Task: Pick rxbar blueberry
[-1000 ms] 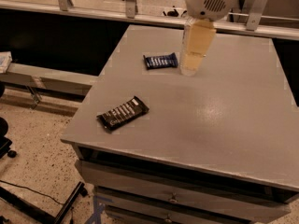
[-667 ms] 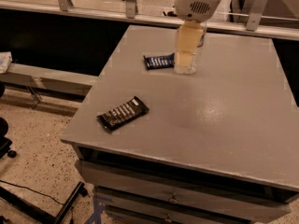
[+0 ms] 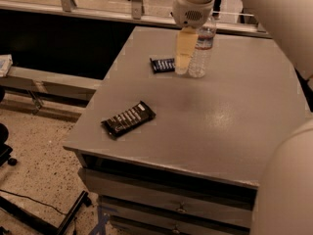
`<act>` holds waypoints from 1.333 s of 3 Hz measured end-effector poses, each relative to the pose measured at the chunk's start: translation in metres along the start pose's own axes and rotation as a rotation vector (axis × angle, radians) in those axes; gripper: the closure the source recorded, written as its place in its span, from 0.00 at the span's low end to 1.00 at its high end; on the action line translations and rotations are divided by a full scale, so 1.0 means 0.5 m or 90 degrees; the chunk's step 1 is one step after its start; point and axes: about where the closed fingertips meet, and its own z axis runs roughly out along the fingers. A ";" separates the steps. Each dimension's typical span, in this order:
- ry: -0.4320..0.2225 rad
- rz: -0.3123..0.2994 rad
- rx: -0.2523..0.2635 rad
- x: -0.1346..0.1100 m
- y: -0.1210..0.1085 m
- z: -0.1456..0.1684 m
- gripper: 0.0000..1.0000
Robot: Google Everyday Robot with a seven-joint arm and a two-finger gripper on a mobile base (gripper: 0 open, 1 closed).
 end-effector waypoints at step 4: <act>0.048 0.041 -0.031 0.019 -0.066 0.154 0.00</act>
Offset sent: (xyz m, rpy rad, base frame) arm 0.0520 -0.0127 -0.0575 -0.0581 0.0850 -0.0607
